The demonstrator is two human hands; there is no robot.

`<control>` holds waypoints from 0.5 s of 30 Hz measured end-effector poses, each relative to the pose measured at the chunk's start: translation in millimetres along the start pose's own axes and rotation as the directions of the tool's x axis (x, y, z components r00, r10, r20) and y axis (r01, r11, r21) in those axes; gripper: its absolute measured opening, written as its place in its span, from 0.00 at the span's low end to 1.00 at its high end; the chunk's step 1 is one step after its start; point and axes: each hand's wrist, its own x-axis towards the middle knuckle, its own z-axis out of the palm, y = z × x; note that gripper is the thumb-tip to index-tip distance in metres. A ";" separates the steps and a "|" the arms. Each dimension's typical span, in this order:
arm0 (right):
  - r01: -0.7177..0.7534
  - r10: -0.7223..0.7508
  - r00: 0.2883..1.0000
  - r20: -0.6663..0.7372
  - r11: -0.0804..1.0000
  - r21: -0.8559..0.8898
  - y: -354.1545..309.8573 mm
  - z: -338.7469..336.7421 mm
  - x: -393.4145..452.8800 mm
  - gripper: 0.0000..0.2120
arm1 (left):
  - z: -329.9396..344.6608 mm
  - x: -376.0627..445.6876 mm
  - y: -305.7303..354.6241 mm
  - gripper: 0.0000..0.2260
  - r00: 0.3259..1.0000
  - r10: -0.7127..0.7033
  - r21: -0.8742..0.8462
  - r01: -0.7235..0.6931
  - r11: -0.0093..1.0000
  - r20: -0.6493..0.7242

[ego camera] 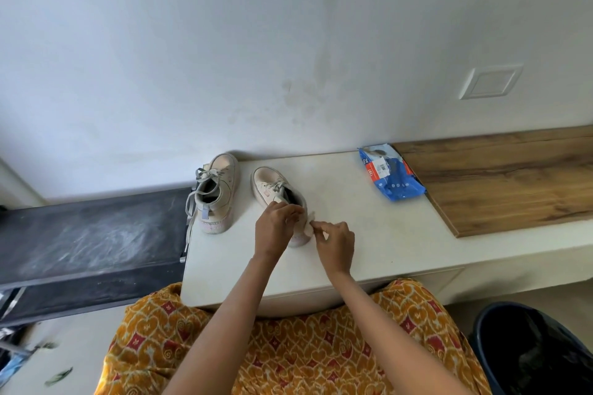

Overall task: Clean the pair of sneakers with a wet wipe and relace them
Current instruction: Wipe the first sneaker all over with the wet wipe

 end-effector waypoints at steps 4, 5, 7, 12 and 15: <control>-0.086 0.090 0.992 0.083 0.995 -0.058 -9.4 10.2 34.2 0.11 | -2.1 1.2 -0.6 0.07 1.000 0.008 0.011 -0.008 1.000 0.011; -0.121 0.123 0.988 0.094 0.992 -0.029 -14.3 14.2 41.6 0.11 | -2.1 0.8 -0.4 0.07 1.000 0.003 0.011 -0.003 1.000 0.020; -0.158 0.155 0.985 0.081 0.986 0.043 -22.7 21.4 46.1 0.11 | -1.8 0.0 -1.3 0.07 1.000 -0.020 0.009 0.019 1.000 0.024; -0.103 0.111 0.993 -0.037 0.979 0.174 -17.1 15.1 12.7 0.10 | 2.1 0.5 -5.2 0.07 1.000 0.009 0.009 -0.009 1.000 -0.011; -0.001 0.002 1.000 -0.013 0.996 0.088 0.6 9.4 -7.6 0.09 | 2.2 0.7 -5.3 0.07 1.000 0.014 -0.005 -0.014 1.000 -0.017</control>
